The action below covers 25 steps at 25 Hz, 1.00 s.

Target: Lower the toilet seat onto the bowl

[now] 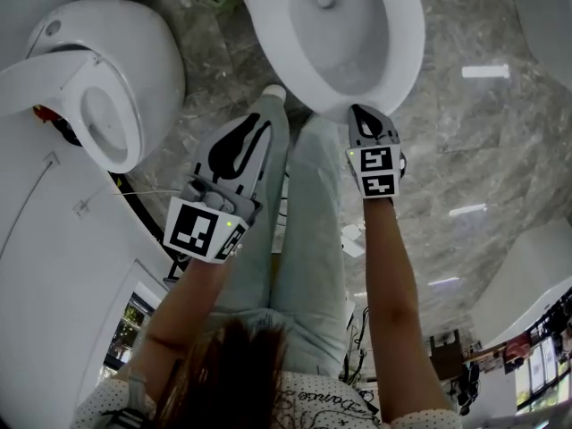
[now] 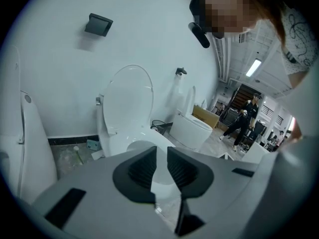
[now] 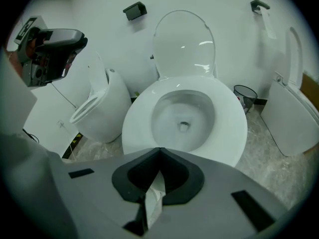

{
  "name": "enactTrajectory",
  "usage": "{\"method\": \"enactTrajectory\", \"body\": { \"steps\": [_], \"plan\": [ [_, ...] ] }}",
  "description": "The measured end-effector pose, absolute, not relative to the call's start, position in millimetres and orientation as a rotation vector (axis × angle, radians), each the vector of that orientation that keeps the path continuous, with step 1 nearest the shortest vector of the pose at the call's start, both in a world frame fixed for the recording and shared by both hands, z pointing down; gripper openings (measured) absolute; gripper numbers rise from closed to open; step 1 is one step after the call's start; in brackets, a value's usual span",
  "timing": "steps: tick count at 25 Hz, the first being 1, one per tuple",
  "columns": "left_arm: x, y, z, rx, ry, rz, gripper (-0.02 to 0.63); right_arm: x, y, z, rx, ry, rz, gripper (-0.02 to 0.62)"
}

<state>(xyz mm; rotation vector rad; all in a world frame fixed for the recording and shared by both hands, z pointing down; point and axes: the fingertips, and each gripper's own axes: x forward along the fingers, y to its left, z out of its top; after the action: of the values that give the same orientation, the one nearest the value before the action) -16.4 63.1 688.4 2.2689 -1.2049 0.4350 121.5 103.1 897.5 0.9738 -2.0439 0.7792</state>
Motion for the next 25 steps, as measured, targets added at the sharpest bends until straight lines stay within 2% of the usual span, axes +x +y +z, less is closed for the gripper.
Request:
{"method": "enactTrajectory", "body": {
  "steps": [16,25],
  "plan": [
    [-22,65,694,2.243,-1.206,0.434,0.055,118,106,933,0.871,-1.935,0.800,0.011],
    [-23,45,666,2.287,-1.218,0.384,0.046,132,111,920,0.942,-1.886,0.999,0.011]
  ]
}}
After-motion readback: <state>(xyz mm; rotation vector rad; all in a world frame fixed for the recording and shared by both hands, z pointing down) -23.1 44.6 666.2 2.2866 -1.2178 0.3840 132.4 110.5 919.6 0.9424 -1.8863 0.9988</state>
